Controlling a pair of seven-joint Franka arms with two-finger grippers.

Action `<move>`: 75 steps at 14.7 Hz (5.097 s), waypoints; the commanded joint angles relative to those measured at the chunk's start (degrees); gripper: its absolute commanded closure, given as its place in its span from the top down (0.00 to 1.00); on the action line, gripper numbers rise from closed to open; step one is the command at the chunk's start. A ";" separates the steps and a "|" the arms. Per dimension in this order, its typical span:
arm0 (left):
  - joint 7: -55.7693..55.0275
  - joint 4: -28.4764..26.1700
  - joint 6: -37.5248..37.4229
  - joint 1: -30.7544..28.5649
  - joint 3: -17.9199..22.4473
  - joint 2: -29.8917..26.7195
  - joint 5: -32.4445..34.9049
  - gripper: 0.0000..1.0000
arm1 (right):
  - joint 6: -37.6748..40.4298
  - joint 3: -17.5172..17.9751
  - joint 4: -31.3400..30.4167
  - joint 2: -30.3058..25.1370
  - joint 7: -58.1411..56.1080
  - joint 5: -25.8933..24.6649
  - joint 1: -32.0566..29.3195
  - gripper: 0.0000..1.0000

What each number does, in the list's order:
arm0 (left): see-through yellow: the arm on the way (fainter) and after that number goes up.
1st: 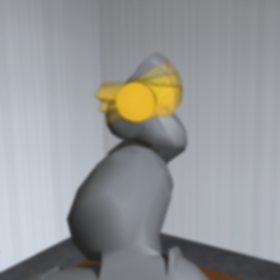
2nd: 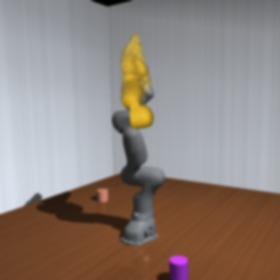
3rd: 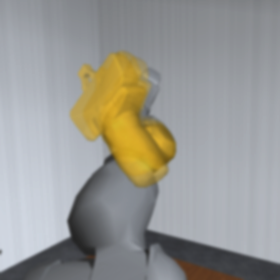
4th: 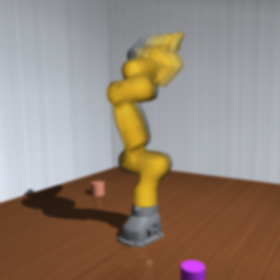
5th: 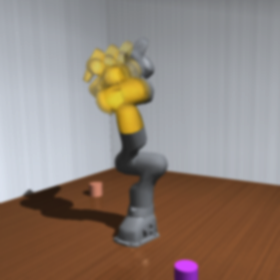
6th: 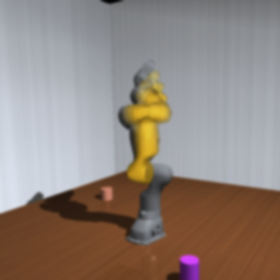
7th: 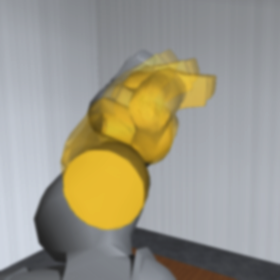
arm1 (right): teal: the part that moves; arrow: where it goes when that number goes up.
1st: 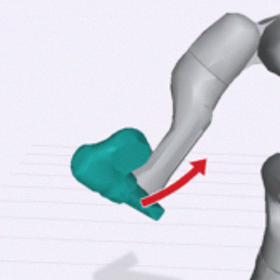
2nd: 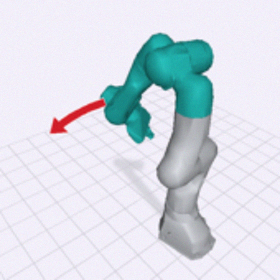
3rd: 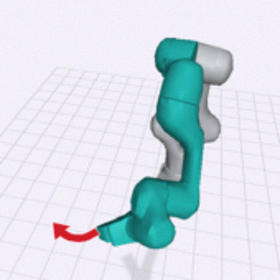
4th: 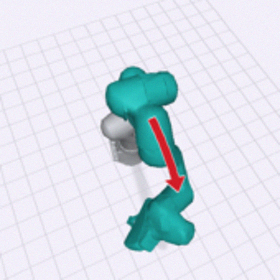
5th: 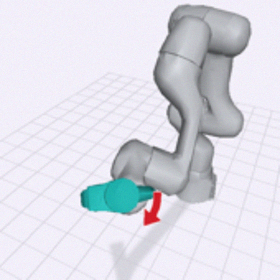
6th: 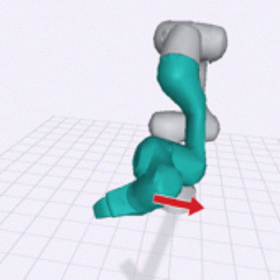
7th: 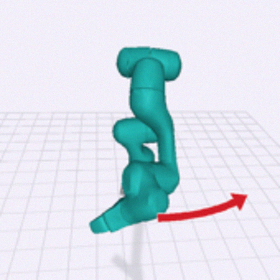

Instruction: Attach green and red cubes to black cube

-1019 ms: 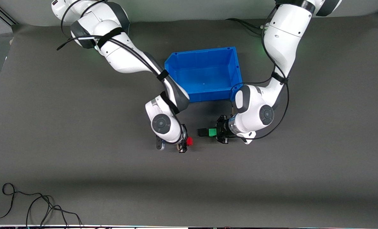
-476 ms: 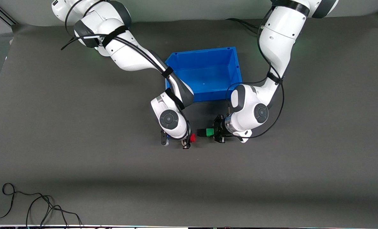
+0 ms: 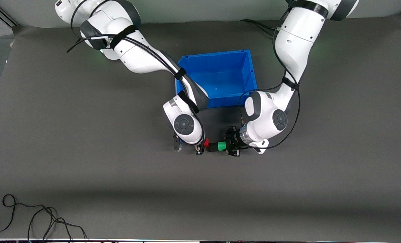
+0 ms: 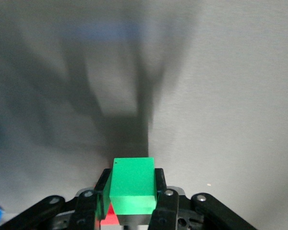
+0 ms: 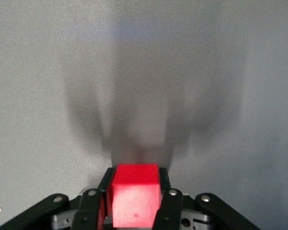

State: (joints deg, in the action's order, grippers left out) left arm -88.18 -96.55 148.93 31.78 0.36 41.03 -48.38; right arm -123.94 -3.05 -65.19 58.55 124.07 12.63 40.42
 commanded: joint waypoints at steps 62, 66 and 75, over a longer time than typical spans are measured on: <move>87.13 -0.75 -55.93 -26.95 1.93 -44.64 48.20 1.00 | 34.55 12.64 -28.51 -60.66 -106.36 -11.76 -44.73 0.99; 89.67 0.23 -57.26 -27.47 2.19 -44.37 48.29 1.00 | 35.25 12.28 -26.04 -60.74 -113.70 -11.58 -47.89 1.00; 90.47 1.80 -57.35 -27.21 2.19 -41.74 49.96 1.00 | 37.98 10.08 -24.19 -60.39 -113.26 -11.67 -47.37 1.00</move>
State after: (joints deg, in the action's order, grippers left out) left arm 1.87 -96.21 92.48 4.20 2.61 -1.93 0.44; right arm -86.53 7.12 -90.04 -1.53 11.63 1.86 -7.39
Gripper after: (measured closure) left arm 0.000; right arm 0.000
